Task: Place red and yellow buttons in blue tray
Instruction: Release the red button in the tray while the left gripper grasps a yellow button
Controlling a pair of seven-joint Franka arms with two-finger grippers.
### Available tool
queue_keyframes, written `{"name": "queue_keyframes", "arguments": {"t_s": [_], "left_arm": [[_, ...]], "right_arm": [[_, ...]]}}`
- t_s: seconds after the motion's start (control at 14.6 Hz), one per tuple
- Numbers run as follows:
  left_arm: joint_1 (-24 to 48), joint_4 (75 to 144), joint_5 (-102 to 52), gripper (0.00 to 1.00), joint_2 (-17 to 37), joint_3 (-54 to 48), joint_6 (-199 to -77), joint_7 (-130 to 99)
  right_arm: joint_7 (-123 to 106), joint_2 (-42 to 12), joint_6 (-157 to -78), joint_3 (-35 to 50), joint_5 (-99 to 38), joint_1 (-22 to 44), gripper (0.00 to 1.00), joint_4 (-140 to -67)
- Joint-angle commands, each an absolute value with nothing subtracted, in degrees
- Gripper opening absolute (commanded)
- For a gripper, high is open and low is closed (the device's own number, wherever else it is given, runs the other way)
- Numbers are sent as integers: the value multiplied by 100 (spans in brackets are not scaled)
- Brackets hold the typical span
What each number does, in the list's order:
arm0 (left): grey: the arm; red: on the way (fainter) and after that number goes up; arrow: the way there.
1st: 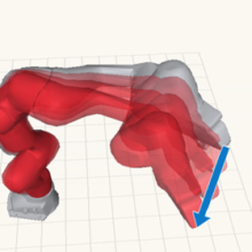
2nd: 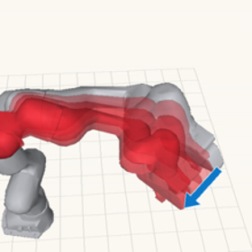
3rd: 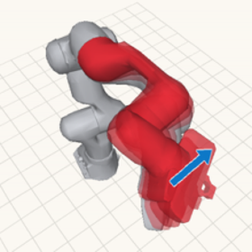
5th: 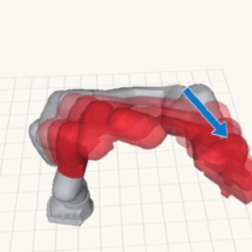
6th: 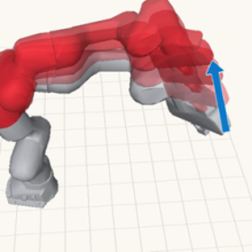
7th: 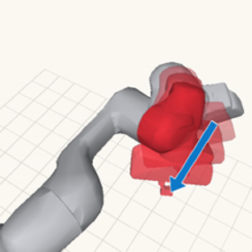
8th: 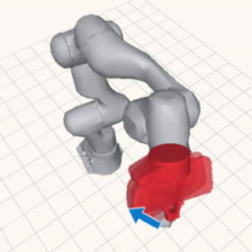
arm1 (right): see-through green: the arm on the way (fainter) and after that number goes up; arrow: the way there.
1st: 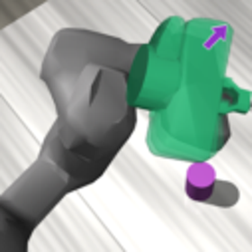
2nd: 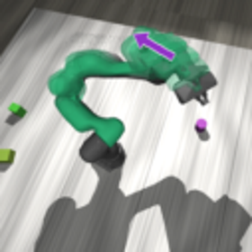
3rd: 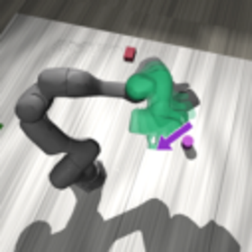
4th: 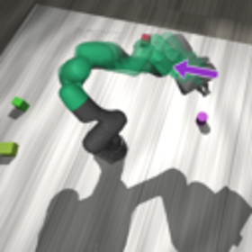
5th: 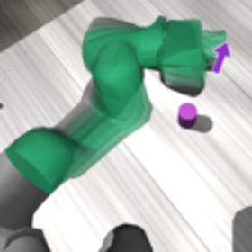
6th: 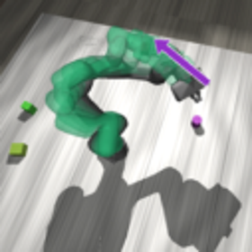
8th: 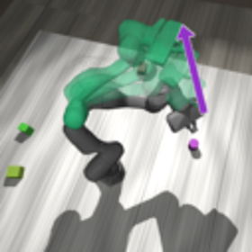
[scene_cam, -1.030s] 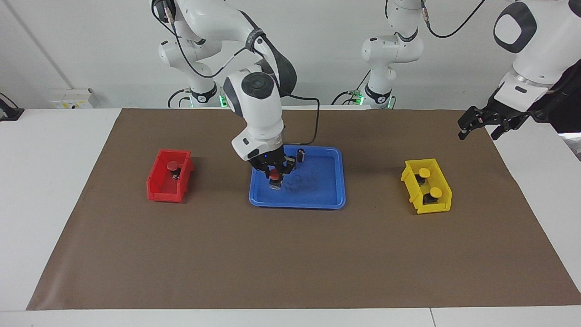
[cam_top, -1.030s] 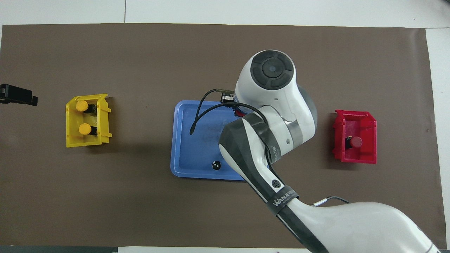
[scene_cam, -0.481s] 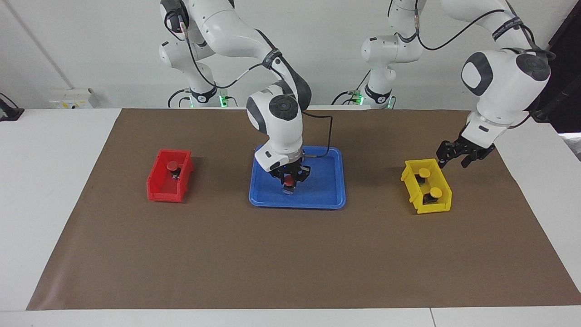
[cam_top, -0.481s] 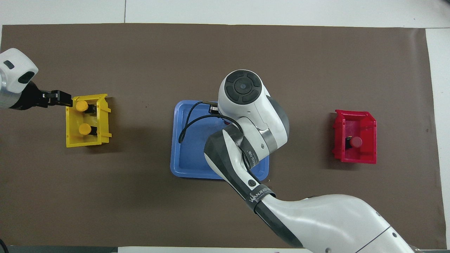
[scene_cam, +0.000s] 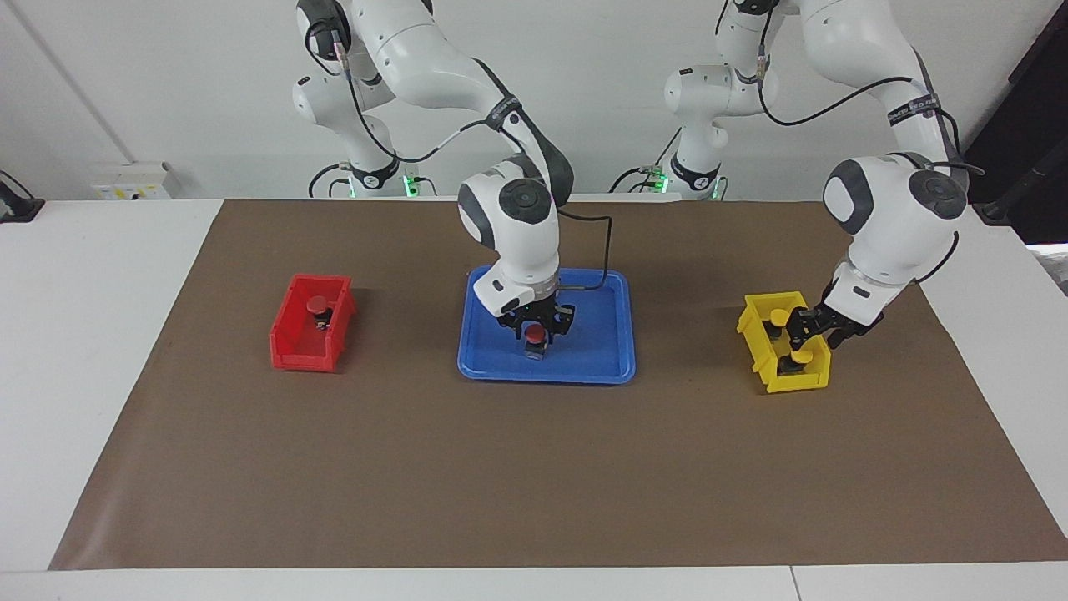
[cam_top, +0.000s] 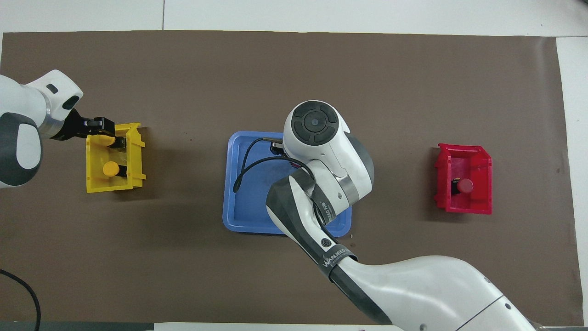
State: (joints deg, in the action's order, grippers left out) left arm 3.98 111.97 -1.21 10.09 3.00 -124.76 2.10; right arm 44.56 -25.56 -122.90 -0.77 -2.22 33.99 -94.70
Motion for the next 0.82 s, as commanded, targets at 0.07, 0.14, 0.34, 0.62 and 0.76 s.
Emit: {"name": "queue_keyframes", "arguments": {"t_s": [0.07, 0.14, 0.34, 0.62, 0.76], "left_arm": [[431, 11514, -26, 71, 1010, 316, -12893, 105], [431, 11514, -26, 71, 1028, 316, -12902, 97], [439, 11610, -35, 70, 1020, 316, -13059, 62], [431, 11672, -35, 17, 1028, 325, -13087, 70], [404, 11506, -70, 1, 1054, 316, -12965, 62]], "right_arm": [[3933, -2111, -11674, -123, 88, 2973, 75, -9237], [3537, -1822, -11524, -123, 79, 2753, 75, -9350], [2317, -883, -11040, -114, 79, 2042, 76, -10182], [874, 419, -11451, -114, 70, 1127, 76, -11906], [75, 632, -11513, -114, 44, 574, 76, -12286]]}}
